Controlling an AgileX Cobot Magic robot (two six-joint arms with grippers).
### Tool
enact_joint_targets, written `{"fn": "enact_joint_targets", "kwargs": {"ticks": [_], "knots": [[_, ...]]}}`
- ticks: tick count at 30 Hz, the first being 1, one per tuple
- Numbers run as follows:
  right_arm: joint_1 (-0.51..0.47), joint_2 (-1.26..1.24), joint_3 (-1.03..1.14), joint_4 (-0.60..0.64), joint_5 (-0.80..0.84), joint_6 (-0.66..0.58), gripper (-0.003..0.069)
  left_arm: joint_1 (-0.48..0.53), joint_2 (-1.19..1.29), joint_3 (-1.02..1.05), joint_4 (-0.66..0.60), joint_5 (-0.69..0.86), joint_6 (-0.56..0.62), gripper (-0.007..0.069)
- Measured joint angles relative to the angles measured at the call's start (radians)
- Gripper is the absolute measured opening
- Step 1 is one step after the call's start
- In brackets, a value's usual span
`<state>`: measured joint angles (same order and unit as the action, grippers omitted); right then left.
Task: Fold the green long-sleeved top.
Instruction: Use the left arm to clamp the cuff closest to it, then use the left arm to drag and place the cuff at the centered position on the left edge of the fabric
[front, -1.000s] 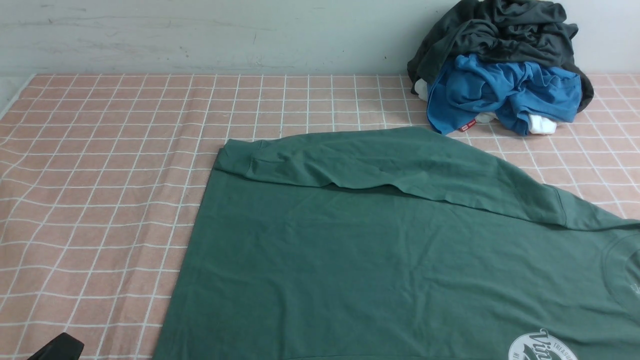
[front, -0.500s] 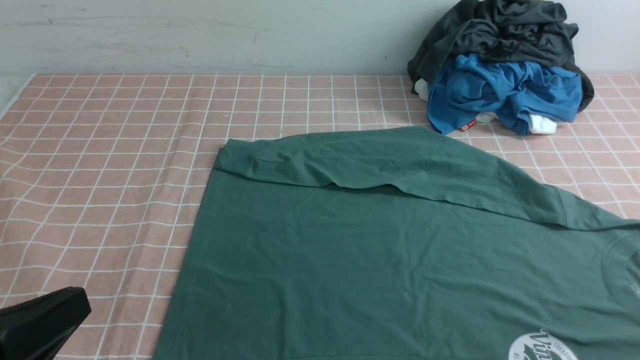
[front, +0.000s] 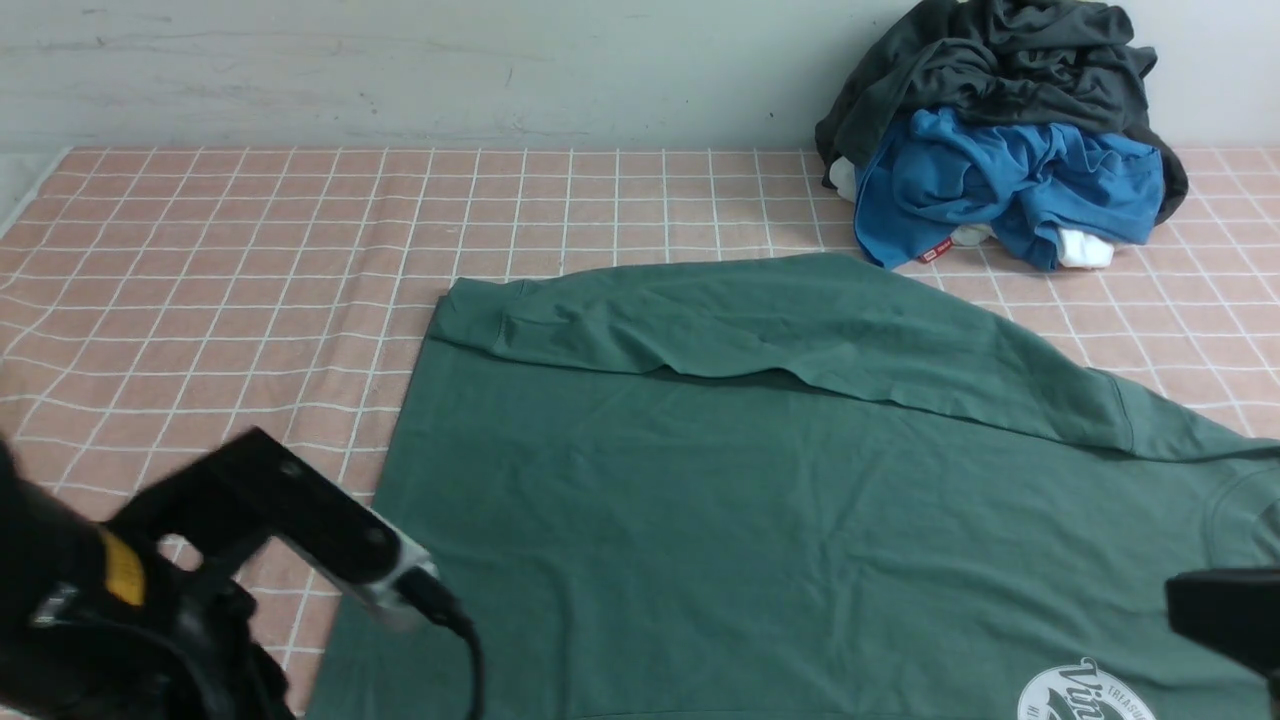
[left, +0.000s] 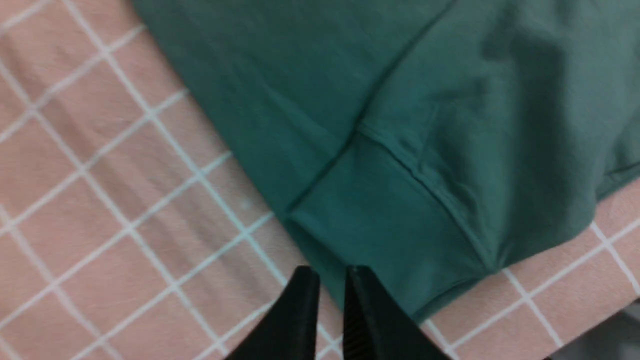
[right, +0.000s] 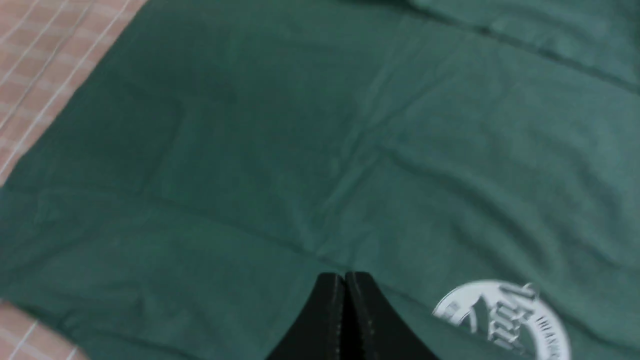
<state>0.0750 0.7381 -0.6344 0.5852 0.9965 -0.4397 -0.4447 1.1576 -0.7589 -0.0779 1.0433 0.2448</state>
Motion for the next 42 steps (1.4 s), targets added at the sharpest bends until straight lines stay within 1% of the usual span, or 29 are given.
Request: {"fn": "enact_joint_targets", "kwargs": {"ticks": [3, 5, 8, 10, 12, 14, 16, 17, 19, 20, 21, 23, 25, 27, 29, 31, 32, 34, 37, 42], "knots": [[0.073, 0.064, -0.003, -0.021, 0.054, -0.002, -0.0014, -0.047, 0.146, 0.0, -0.008, -0.064, -0.025, 0.0223], [0.102, 0.088, -0.003, -0.037, 0.07, -0.003, -0.0014, -0.055, 0.233, 0.0, -0.012, -0.135, -0.028, 0.0302], [0.115, 0.105, -0.003, -0.049, 0.069, -0.005, -0.0014, -0.057, 0.34, 0.0, -0.013, -0.227, -0.024, 0.0395], [0.115, 0.108, -0.003, -0.053, 0.062, -0.005, -0.0014, -0.057, 0.392, -0.002, -0.013, -0.257, -0.012, 0.0428], [0.115, 0.109, -0.003, -0.058, 0.051, -0.005, -0.0014, -0.057, 0.452, -0.005, -0.02, -0.269, 0.004, 0.0442], [0.115, 0.109, -0.003, -0.06, 0.042, -0.005, -0.0014, -0.057, 0.477, -0.015, -0.028, -0.266, 0.014, 0.0435], [0.115, 0.109, -0.003, -0.065, 0.035, -0.005, -0.0014, -0.057, 0.485, -0.029, -0.038, -0.252, 0.025, 0.0388], [0.115, 0.109, -0.003, -0.065, 0.034, -0.005, -0.0014, -0.057, 0.486, -0.03, -0.038, -0.251, 0.027, 0.0382], [0.115, 0.109, -0.003, -0.07, 0.018, -0.005, -0.0014, -0.057, 0.49, -0.05, -0.08, -0.215, 0.066, 0.0258], [0.115, 0.109, -0.003, -0.07, 0.018, -0.005, -0.0014, -0.057, 0.49, -0.051, -0.083, -0.215, 0.069, 0.0258], [0.115, 0.109, -0.003, -0.074, 0.007, -0.005, -0.0014, -0.057, 0.489, -0.068, -0.099, -0.186, 0.095, 0.0169], [0.115, 0.109, -0.003, -0.081, -0.005, -0.005, -0.0014, -0.057, 0.481, -0.089, -0.106, -0.152, 0.121, 0.0067], [0.115, 0.109, -0.003, -0.087, -0.02, -0.005, -0.0014, -0.057, 0.471, -0.118, -0.105, -0.124, 0.143, 0.0032], [0.115, 0.109, -0.003, -0.091, -0.025, -0.005, -0.0014, -0.057, 0.464, -0.139, -0.096, -0.111, 0.148, 0.0027], [0.115, 0.109, -0.003, -0.113, -0.038, -0.005, -0.0014, -0.057, 0.455, -0.186, -0.056, -0.091, 0.149, 0.0027], [0.115, 0.109, -0.004, -0.149, -0.047, 0.001, -0.0014, -0.057, 0.45, -0.272, 0.023, -0.075, 0.142, 0.0027], [0.115, 0.109, -0.004, -0.153, -0.048, 0.003, -0.0014, -0.057, 0.45, -0.279, 0.029, -0.075, 0.142, 0.0027], [0.115, 0.109, -0.004, -0.194, -0.059, 0.035, -0.0014, -0.057, 0.455, -0.373, 0.098, -0.072, 0.121, 0.0027], [0.115, 0.109, -0.004, -0.241, -0.071, 0.079, -0.0014, -0.057, 0.482, -0.498, 0.158, -0.07, 0.108, 0.0027], [0.115, 0.109, -0.004, -0.28, -0.085, 0.117, -0.0014, -0.051, 0.568, -0.659, 0.183, -0.067, 0.103, 0.0027]]}}
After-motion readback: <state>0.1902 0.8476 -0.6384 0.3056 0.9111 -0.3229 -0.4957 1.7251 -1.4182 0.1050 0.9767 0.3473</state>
